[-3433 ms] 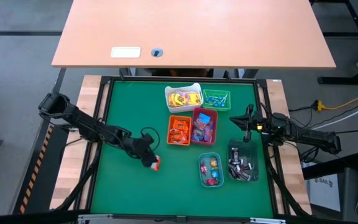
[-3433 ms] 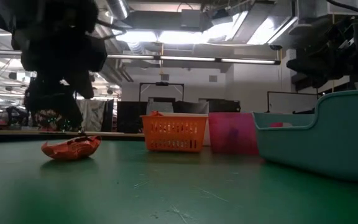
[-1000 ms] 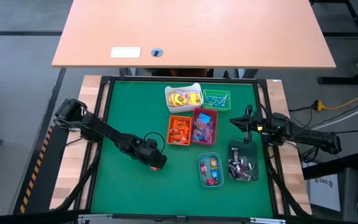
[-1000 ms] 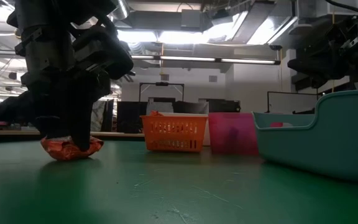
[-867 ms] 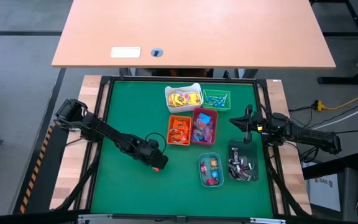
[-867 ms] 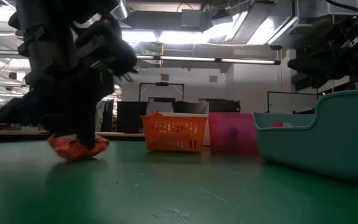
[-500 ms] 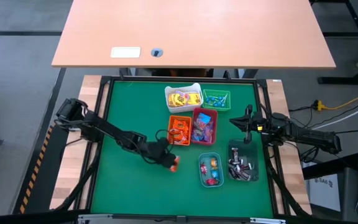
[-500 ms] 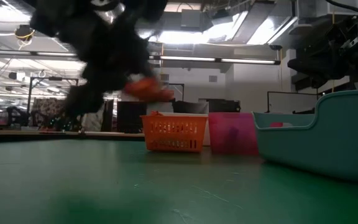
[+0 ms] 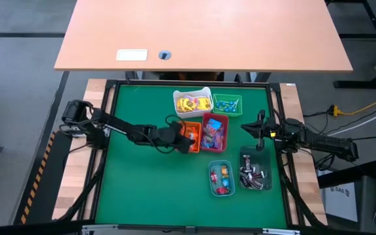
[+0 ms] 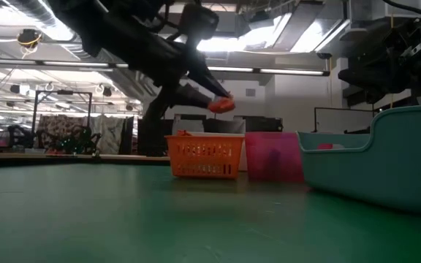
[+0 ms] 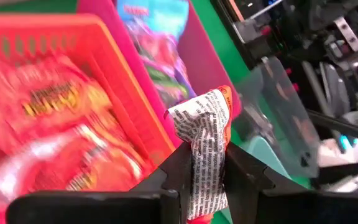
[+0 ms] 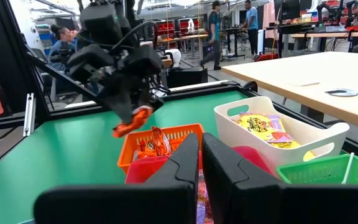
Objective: Sort candy
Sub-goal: Put the orange chocolate into the orange basket, then return to Home Position
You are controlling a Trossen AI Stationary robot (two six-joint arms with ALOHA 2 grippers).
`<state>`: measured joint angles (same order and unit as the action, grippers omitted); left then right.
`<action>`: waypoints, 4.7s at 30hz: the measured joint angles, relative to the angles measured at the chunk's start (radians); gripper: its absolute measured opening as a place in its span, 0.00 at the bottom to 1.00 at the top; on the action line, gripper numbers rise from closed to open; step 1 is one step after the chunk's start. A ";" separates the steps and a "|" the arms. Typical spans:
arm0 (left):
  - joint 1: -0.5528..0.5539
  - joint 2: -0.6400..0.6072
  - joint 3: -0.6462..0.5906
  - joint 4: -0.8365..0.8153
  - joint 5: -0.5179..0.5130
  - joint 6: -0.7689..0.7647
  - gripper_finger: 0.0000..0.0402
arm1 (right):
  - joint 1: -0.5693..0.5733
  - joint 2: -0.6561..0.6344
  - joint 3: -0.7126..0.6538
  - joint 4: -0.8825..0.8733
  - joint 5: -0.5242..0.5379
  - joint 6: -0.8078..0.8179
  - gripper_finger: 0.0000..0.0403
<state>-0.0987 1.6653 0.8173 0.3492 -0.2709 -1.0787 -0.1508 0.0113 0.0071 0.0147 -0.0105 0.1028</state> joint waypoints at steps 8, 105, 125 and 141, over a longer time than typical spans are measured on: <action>0.052 0.000 0.000 -0.038 -0.004 0.150 0.27 | 0.000 0.000 0.000 0.000 0.000 0.000 0.05; 0.114 -1.662 -0.811 -0.326 0.192 1.193 0.00 | 0.000 0.000 0.000 0.001 0.002 0.000 0.05; 0.127 -1.659 -0.809 -0.338 0.266 1.135 0.00 | 0.000 0.000 0.000 0.000 0.002 -0.006 0.05; 0.127 -1.659 -0.809 -0.339 0.262 1.135 0.00 | 0.000 0.000 0.000 0.000 0.002 -0.007 0.05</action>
<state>0.0280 0.0063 0.0078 0.0105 -0.0086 0.0559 -0.1509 0.0116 0.0067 0.0151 -0.0082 0.0959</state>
